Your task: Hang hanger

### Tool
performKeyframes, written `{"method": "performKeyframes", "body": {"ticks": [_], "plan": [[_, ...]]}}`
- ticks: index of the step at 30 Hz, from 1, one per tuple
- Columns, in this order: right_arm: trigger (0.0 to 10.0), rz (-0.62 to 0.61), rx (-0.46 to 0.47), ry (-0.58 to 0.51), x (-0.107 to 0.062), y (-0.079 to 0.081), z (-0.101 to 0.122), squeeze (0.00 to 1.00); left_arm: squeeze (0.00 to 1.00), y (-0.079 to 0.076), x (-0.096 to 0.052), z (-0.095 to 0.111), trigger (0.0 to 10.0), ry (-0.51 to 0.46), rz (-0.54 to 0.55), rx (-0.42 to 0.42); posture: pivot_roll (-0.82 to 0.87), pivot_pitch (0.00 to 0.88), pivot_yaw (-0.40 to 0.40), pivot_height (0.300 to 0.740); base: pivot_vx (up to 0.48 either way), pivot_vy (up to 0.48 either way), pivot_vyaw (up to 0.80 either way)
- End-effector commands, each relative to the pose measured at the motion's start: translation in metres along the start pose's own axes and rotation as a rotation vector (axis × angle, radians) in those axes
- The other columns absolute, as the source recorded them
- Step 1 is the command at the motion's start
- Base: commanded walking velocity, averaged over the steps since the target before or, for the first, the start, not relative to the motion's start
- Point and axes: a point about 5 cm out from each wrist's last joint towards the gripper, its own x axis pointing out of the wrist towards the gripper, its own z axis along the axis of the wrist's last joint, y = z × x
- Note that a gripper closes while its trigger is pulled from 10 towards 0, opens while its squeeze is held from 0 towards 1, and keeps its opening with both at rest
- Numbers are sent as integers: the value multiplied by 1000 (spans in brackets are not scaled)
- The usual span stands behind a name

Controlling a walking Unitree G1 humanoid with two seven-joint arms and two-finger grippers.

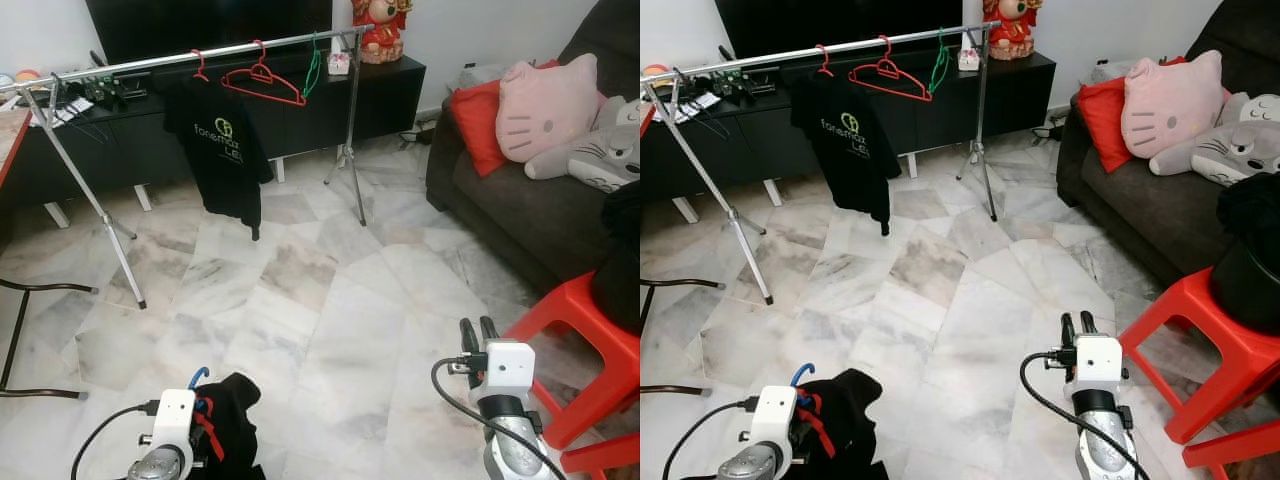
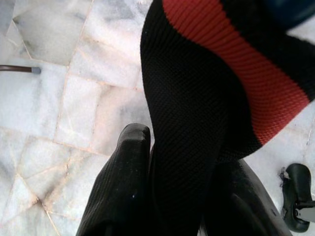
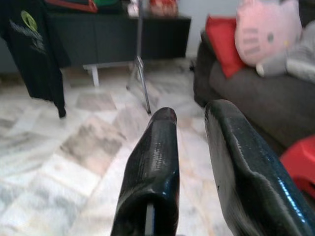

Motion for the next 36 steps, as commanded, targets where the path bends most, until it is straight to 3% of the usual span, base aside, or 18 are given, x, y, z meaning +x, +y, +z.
{"method": "performKeyframes", "body": {"ticks": [1,3,4,17,28,29,30,31,32,36], "plan": [[10000,2,2,32,0,0,-3,0,0,2,-1,-4,10000,14,0,2,-130,0,7,740,0,0,0],[10000,8,15,33,0,1,-3,0,0,1,-1,-5,10000,16,-1,2,-130,0,7,740,0,0,0],[10000,23,48,22,0,4,0,1000,0,1,-1,-5,10000,14,-5,4,-129,0,6,740,0,0,0],[10000,42,105,18,-1,6,2,1000,0,0,-1,-4,10000,11,-14,5,-131,0,5,740,0,0,0],[10000,30,100,36,-1,3,0,1000,0,0,-1,-3,10000,10,-19,6,-132,0,6,740,0,0,0],[9647,31,106,41,-1,3,-1,259,0,0,-1,-3,10000,10,-20,6,-132,0,6,740,0,0,0],[9647,31,106,41,-1,3,-1,259,0,0,-1,-3,10000,10,-20,6,-132,0,6,740,0,0,0],[2902,33,115,43,-1,2,-1,0,0,-1,-1,-3,10000,10,-21,5,-133,0,5,740,0,0,0],[0,31,115,42,-1,2,-1,0,0,-1,-1,-3,10000,10,-22,6,-133,0,5,740,0,0,0],[0,27,112,41,-2,1,0,0,0,-1,-1,-3,10000,11,-23,7,-134,0,5,740,0,0,0]]}}
